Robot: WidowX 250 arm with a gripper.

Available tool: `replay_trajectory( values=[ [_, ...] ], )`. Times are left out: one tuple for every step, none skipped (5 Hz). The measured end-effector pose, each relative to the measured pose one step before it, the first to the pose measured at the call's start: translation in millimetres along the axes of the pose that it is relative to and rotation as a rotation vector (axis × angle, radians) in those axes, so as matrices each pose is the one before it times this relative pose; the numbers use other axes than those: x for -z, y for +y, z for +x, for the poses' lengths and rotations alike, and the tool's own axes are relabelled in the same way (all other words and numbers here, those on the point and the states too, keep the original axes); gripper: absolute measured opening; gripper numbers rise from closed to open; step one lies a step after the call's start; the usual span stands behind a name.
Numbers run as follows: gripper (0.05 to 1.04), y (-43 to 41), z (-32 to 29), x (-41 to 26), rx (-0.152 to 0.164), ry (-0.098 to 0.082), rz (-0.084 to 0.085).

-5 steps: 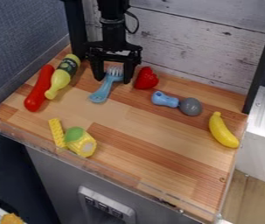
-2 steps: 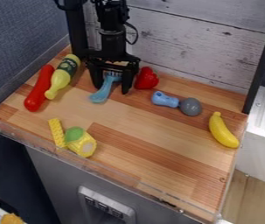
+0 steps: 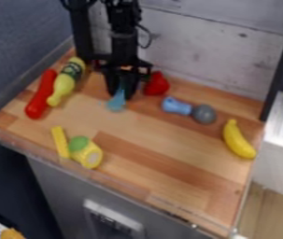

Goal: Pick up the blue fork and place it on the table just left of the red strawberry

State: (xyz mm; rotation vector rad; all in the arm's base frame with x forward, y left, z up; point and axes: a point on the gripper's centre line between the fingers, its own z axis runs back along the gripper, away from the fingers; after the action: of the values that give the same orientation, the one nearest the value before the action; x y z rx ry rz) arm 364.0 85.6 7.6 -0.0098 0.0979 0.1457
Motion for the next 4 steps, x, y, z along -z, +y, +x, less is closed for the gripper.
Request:
replay_trajectory(
  values=[
    [0.32,-1.19,-2.11,0.39,-0.0213,-0.0063,-0.0022],
    [0.32,-0.54,-5.25,1.28,-0.0405,0.0045,-0.0016],
    [0.32,-1.37,-1.58,-0.36,-0.0299,0.0031,-0.0011],
    [0.321,-9.24,-9.9,-5.7,0.0931,0.0538,0.0053]
  ],
)
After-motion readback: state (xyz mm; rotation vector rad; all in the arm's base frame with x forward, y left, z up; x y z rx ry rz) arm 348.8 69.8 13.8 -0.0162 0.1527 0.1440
